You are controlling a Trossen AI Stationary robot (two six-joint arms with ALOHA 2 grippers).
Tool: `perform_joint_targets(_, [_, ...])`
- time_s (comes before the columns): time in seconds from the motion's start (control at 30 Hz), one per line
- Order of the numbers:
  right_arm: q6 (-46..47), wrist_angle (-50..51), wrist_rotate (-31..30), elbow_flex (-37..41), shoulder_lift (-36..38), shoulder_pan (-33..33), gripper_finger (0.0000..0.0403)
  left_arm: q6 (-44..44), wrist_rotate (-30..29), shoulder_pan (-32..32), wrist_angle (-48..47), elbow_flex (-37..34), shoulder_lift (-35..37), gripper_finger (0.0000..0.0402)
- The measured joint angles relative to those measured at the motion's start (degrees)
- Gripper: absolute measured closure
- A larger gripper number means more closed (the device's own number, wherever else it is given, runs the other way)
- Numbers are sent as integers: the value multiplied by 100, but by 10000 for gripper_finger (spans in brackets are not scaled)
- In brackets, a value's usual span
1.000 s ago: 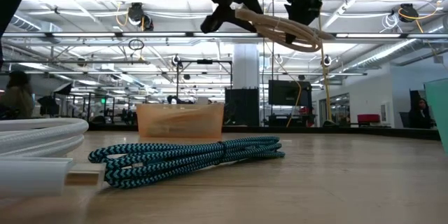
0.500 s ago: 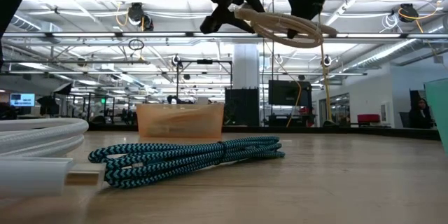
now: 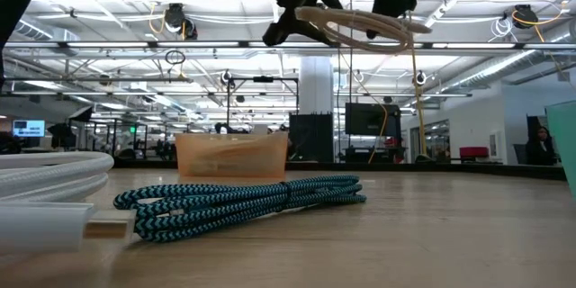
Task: Pick & Place USB Port
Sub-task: Put the brown usb cable into the orange bin
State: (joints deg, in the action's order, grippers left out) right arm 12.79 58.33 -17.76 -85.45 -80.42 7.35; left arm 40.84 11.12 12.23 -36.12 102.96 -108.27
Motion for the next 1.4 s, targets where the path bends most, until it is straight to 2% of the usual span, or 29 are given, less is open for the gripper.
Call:
perform_joint_targets(0.3, [113, -16, 0, 0, -7, 0, 397, -71, -64, -4, -62, 0, 0, 257])
perform_joint_targets(0.5, [282, -65, 176, 0, -13, 0, 397, -256, -265, -46, -763, 5, 0, 290])
perform_joint_targets(0.83, [312, -397, 420, 0, -16, -83, 397, -390, -793, -155, -945, 9, 0, 278])
perform_joint_targets(1.4, [346, -699, 541, 0, -13, -190, 397, -465, -1341, -160, -1058, 0, 0, 277])
